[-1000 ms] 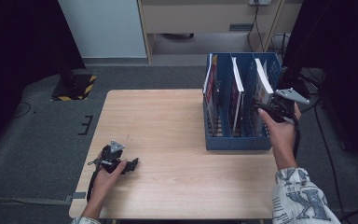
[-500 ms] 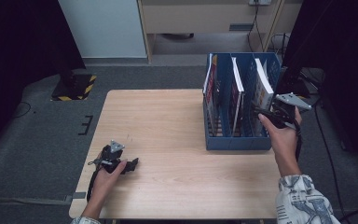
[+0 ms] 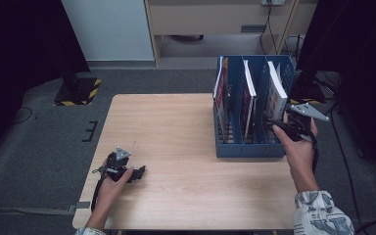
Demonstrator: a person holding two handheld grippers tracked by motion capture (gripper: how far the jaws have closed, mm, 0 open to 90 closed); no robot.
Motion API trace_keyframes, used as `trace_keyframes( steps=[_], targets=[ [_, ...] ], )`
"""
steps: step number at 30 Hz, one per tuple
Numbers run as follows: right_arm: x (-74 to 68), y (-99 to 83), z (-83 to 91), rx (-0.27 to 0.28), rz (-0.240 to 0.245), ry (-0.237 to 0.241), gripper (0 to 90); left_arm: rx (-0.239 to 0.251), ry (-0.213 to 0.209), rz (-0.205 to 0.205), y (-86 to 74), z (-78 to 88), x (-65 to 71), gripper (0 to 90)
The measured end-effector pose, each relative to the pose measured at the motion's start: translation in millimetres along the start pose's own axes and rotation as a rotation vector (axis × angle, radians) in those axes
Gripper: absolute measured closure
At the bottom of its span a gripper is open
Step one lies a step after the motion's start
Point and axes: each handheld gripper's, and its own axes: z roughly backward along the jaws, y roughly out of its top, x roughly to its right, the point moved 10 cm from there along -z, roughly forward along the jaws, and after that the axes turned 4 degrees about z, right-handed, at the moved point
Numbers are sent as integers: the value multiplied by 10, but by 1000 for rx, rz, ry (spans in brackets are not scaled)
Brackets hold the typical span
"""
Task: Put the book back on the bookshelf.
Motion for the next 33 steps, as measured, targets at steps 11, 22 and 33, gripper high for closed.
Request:
trace_keyframes(
  steps=[11,22,33],
  targets=[
    [-155,-61,125,-2,7,37,81,0,1,0,0,0,0,19],
    [-296,-129,200,-7,7,69,80,0,1,0,0,-1,1,18],
    [-579,-187,198,-17,24,129,81,0,1,1,0,-1,1,18]
  ],
)
